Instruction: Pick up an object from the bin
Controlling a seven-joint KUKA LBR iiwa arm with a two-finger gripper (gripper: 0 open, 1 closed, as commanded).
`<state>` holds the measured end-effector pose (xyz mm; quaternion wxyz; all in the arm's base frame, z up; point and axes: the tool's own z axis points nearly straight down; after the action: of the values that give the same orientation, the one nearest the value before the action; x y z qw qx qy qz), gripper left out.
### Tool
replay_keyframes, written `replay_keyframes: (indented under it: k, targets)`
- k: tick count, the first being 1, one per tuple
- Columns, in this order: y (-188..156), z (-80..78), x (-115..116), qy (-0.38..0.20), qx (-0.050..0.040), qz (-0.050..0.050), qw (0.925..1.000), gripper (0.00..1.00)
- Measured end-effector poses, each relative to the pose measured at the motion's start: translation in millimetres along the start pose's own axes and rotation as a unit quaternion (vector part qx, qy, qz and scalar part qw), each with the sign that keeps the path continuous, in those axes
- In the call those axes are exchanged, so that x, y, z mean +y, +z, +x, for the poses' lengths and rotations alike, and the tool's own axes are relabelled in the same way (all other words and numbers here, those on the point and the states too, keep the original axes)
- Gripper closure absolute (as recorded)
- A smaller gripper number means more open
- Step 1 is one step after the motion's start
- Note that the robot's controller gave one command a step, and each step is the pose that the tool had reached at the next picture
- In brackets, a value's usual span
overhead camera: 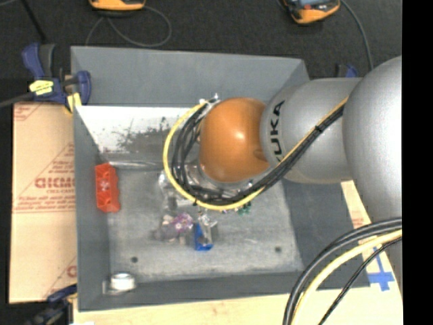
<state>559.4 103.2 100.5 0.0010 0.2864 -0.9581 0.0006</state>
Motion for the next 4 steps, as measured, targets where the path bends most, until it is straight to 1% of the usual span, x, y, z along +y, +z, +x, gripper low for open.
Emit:
replay_keyframes:
  k: [1,2,3,4]
  targets:
    - [29.1,-1.8,4.3,0.011,0.0014,-0.001,0.9999,0.0]
    - [26.8,-3.3,3.1,0.013,-0.0013,-0.001,0.9999,0.0]
    - [27.8,-2.9,3.4,0.014,-0.0005,-0.001,0.9999,1.0]
    - [5.8,-4.3,2.3,0.016,-0.0045,0.001,0.9999,1.0]
